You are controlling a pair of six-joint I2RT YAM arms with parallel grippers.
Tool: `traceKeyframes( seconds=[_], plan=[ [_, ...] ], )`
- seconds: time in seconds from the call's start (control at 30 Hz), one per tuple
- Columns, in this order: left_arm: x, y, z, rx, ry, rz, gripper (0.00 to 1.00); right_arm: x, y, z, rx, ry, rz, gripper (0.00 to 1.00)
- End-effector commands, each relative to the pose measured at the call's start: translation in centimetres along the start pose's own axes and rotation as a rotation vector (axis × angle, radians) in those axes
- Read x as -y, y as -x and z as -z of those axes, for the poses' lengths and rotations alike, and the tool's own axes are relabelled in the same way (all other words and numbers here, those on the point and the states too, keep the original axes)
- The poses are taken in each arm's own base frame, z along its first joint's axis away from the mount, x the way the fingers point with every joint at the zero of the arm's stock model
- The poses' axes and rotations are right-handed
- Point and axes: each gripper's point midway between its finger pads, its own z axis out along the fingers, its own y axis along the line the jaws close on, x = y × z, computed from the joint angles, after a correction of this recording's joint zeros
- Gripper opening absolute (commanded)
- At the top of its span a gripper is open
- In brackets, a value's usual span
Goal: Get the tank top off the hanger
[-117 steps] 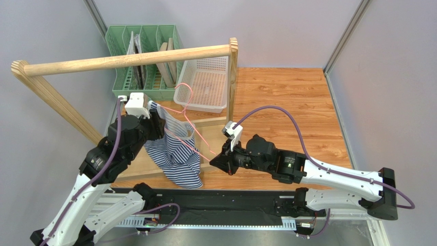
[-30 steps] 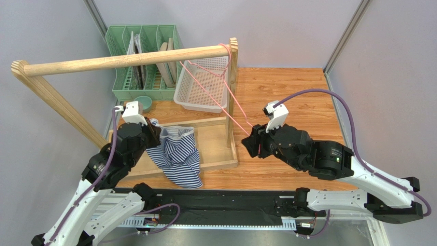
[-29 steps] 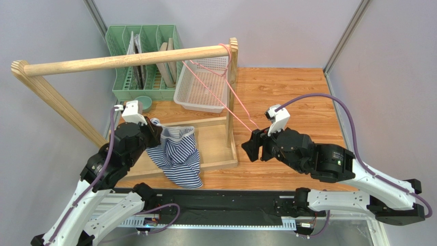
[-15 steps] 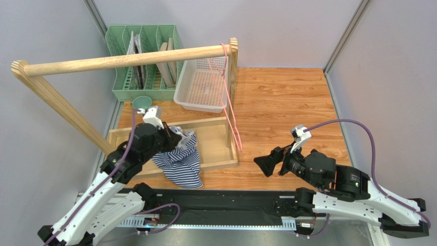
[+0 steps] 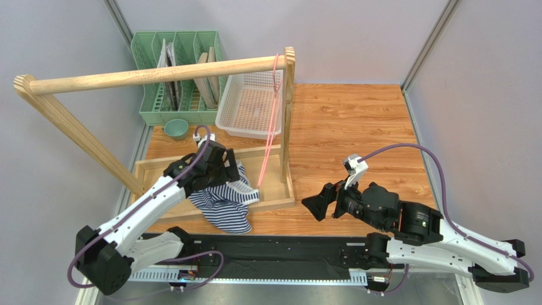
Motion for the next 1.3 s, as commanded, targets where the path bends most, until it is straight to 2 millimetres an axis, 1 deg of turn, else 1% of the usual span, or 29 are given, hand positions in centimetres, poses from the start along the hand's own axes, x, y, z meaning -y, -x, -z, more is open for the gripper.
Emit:
traceKeyframes(
  seconds=[0.0, 0.07, 0.17, 0.23, 0.27, 0.33, 0.37, 0.43, 0.47, 0.53, 0.57, 0.6, 0.63, 0.7, 0.73, 0.77, 0.8, 0.83, 0.87, 0.9, 0.93, 0.97, 1.0, 1.1, 1.2, 1.27],
  plan=[
    [-1.9, 1.0, -1.6, -0.055, 0.143, 0.079, 0.99, -0.7, 0.8, 0.0, 0.041, 0.040, -0.018, 0.97],
    [-2.1, 0.4, -2.3, -0.118, 0.167, 0.115, 0.99, -0.7, 1.0, 0.3, 0.051, 0.044, -0.018, 0.97],
    [-2.0, -1.0, -4.0, -0.205, 0.209, 0.159, 0.99, -0.5, 1.1, 0.5, 0.065, 0.046, -0.017, 0.97],
    [-1.8, -1.7, -4.6, -0.236, 0.222, 0.195, 0.99, -0.4, 1.2, 0.6, 0.069, 0.049, -0.016, 0.97],
    [-1.9, -2.3, -5.3, -0.257, 0.231, 0.199, 0.99, -0.4, 1.1, 0.6, 0.069, 0.049, -0.014, 0.97],
    [-2.0, -3.1, -5.9, -0.283, 0.252, 0.243, 0.99, -0.3, 1.1, 0.6, 0.068, 0.048, -0.011, 0.97],
    [-2.5, -4.1, -6.4, -0.312, 0.284, 0.255, 0.99, -0.4, 1.1, 0.7, 0.069, 0.051, -0.012, 0.97],
    [-2.6, -4.7, -7.1, -0.321, 0.300, 0.294, 0.99, -0.3, 1.0, 0.7, 0.069, 0.049, -0.010, 0.97],
    [-3.0, -5.5, -7.5, -0.336, 0.314, 0.299, 0.99, -0.3, 1.1, 0.7, 0.071, 0.053, -0.011, 0.97],
    [-3.2, -5.8, -8.1, -0.334, 0.313, 0.329, 0.99, -0.2, 0.9, 0.5, 0.071, 0.046, -0.009, 0.97],
    [-3.5, -6.3, -8.2, -0.341, 0.321, 0.352, 0.98, -0.2, 0.9, 0.5, 0.070, 0.046, -0.011, 0.97],
    [-3.8, -6.3, -8.4, -0.341, 0.316, 0.373, 0.96, -0.3, 0.9, 0.5, 0.068, 0.050, -0.009, 0.97],
    [-3.5, -6.2, -8.7, -0.340, 0.291, 0.389, 0.93, -0.3, 0.8, 0.5, 0.066, 0.050, -0.009, 0.97],
    [-3.9, -6.5, -8.8, -0.343, 0.283, 0.418, 0.88, -0.3, 0.8, 0.6, 0.067, 0.053, -0.011, 0.97],
    [-3.7, -6.2, -9.0, -0.330, 0.261, 0.428, 0.84, -0.3, 0.8, 0.7, 0.069, 0.055, -0.014, 0.97],
    [-3.9, -6.4, -8.9, -0.325, 0.249, 0.430, 0.80, -0.1, 0.8, 0.7, 0.070, 0.052, -0.014, 0.96],
    [-3.7, -6.2, -8.9, -0.324, 0.225, 0.444, 0.75, -0.1, 0.9, 0.8, 0.077, 0.056, -0.020, 0.96],
    [-3.3, -5.7, -9.1, -0.300, 0.186, 0.448, 0.65, -0.1, 0.9, 0.9, 0.079, 0.059, -0.023, 0.96],
    [-3.4, -5.7, -9.0, -0.285, 0.164, 0.452, 0.59, 0.0, 0.8, 0.9, 0.082, 0.055, -0.024, 0.96],
    [-3.0, -5.5, -8.9, -0.284, 0.130, 0.461, 0.56, 0.1, 0.8, 0.9, 0.084, 0.054, -0.027, 0.96],
    [-2.7, -5.1, -8.8, -0.257, 0.098, 0.465, 0.44, 0.1, 0.9, 1.0, 0.089, 0.057, -0.031, 0.96],
    [-2.6, -4.8, -8.6, -0.244, 0.086, 0.461, 0.35, 0.2, 0.8, 1.0, 0.089, 0.055, -0.033, 0.96],
    [-2.7, -4.6, -8.5, -0.232, 0.084, 0.460, 0.18, 0.3, 0.8, 1.0, 0.089, 0.054, -0.035, 0.96],
    [-2.4, -4.1, -7.8, -0.216, 0.058, 0.452, 0.00, 0.4, 0.8, 1.2, 0.094, 0.056, -0.040, 0.96],
    [-1.8, -3.2, -6.9, -0.186, 0.008, 0.437, 0.00, 0.7, 0.6, 1.3, 0.094, 0.050, -0.037, 0.96],
    [-1.0, -2.2, -6.0, -0.144, -0.058, 0.435, 0.00, 0.8, 0.7, 1.4, 0.104, 0.047, -0.040, 0.96]
  ],
)
